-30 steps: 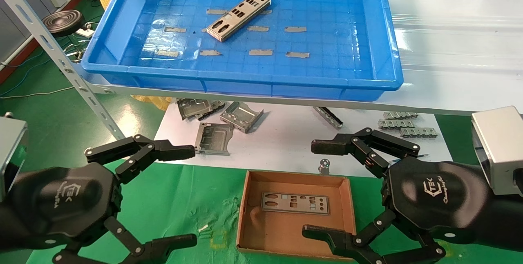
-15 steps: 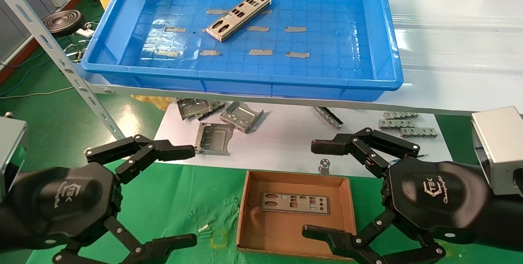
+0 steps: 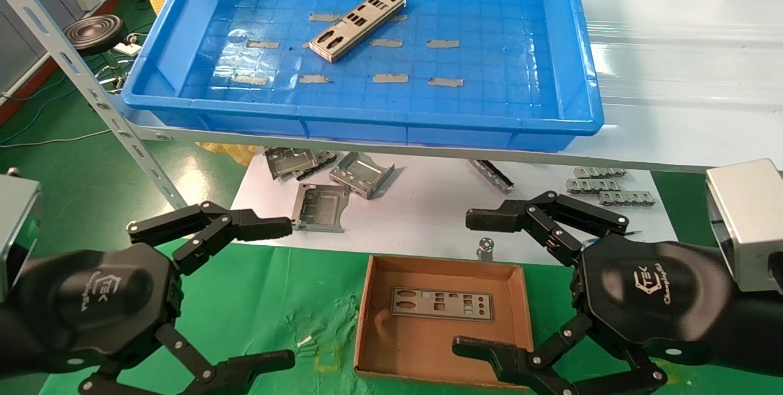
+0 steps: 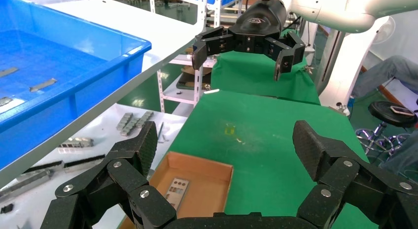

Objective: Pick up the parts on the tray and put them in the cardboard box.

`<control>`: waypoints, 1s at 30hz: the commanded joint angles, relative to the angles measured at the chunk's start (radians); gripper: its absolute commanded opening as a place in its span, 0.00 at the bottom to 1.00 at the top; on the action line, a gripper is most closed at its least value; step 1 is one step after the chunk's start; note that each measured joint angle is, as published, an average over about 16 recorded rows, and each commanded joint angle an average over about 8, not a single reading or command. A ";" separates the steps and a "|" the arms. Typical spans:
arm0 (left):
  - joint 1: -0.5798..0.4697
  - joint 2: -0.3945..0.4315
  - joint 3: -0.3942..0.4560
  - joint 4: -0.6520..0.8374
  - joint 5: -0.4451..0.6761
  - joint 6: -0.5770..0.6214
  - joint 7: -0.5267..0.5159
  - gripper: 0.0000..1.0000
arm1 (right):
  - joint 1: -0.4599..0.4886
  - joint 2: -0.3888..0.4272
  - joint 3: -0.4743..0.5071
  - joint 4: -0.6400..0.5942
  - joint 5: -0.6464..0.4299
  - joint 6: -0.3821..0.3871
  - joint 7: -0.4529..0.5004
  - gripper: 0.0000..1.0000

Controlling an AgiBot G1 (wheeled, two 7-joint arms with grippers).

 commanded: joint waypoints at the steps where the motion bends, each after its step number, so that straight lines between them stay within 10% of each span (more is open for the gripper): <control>1: 0.000 0.000 0.000 0.000 0.000 0.000 0.000 1.00 | 0.000 0.000 0.000 0.000 0.000 0.000 0.000 1.00; 9: 0.000 0.000 0.000 0.000 0.000 0.000 0.000 1.00 | 0.000 0.000 0.000 0.000 0.000 0.000 0.000 0.00; 30: 0.000 0.000 0.000 0.000 0.000 0.000 0.000 1.00 | 0.000 0.000 0.000 0.000 0.000 0.000 0.000 0.00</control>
